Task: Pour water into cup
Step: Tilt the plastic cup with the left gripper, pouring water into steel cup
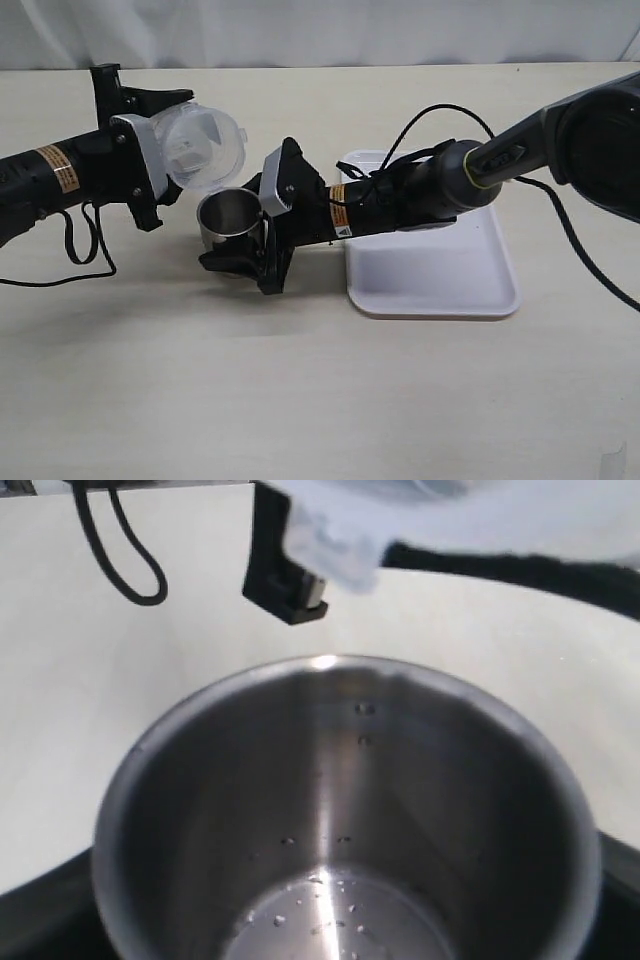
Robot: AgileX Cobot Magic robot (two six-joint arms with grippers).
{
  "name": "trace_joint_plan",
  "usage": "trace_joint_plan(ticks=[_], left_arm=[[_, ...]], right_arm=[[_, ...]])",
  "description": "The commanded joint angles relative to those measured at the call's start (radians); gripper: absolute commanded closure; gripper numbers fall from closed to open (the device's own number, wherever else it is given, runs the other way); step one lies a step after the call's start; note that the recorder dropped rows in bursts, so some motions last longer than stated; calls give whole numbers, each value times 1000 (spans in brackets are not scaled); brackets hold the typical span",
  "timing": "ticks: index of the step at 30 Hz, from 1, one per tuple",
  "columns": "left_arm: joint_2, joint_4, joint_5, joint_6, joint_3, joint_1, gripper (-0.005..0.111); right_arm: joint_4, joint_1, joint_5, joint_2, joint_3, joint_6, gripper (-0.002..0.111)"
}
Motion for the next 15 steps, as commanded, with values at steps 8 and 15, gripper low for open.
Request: trace_joint_plan(ticks=[8,15], left_arm=[[-5,-10,-5,95,-12,-1,107],[-5,-10,-3,147,-20,-1,107]], right_arm=[[13,2,-11,-13,-5,0,104],[13,2,-11,-13,-5,0,104]])
